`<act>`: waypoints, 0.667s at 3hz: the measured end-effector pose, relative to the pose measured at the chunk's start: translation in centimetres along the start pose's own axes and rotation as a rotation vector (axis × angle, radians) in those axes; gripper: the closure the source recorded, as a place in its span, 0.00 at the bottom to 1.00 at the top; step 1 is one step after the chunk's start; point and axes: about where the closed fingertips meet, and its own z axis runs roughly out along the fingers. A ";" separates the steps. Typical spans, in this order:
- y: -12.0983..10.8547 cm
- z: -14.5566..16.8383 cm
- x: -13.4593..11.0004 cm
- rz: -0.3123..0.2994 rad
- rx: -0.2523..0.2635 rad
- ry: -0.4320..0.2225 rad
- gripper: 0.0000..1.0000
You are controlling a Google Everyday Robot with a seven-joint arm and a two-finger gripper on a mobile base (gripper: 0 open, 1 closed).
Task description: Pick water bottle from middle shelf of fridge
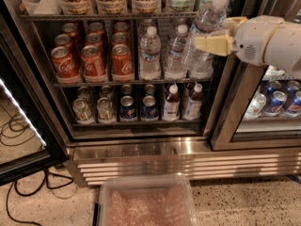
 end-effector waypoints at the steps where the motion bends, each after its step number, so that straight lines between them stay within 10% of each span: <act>1: 4.5 0.1 1.6 0.038 -0.109 0.027 1.00; 2: 8.1 0.5 2.5 0.063 -0.191 0.030 1.00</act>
Offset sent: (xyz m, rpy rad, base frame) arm -0.0677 0.0827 -0.0685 0.0359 0.1670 0.2510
